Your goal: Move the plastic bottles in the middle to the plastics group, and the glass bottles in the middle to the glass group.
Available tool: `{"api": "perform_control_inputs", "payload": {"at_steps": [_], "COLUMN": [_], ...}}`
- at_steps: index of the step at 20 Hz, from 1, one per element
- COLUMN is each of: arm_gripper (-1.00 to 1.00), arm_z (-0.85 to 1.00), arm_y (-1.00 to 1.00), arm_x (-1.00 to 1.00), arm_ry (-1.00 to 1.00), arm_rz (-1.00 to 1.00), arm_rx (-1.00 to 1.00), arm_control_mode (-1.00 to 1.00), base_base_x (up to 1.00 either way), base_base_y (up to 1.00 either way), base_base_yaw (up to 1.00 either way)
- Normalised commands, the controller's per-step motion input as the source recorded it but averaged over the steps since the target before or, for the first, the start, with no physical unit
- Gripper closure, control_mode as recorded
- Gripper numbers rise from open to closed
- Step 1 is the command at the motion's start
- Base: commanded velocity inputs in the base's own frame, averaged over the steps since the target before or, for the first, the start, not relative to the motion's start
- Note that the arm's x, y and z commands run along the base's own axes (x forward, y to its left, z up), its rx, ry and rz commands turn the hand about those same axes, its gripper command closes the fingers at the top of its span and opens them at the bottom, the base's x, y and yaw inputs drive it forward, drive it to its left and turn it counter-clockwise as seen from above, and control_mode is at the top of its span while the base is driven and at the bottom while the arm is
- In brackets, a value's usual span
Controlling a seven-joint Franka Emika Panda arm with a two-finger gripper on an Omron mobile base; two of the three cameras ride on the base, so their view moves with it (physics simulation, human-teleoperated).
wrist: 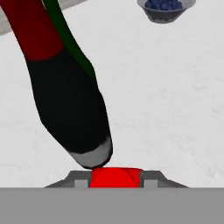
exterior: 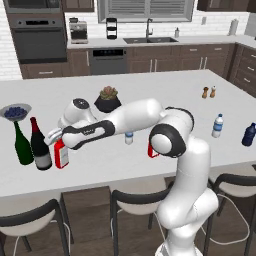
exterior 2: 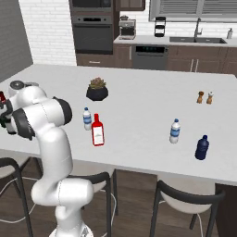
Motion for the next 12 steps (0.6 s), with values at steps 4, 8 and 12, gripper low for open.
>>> {"api": "perform_control_inputs", "payload": {"at_steps": [4,8,12], "arm_gripper": [-1.00,-1.00,-1.00], "arm_z": [0.00,0.31,0.55], "arm_y": [-0.06,-0.05,-0.19], "arm_x": [0.02,-0.09,-0.22], "arm_ry": [0.00,-0.01,0.00], "arm_rz": [0.01,0.04,0.00], "arm_rx": [0.00,0.00,0.00], "arm_control_mode": [-1.00,-1.00,-1.00], "base_base_x": [0.00,0.00,0.00], "base_base_y": [0.00,0.00,0.00], "base_base_yaw": [0.00,0.00,0.00]}}
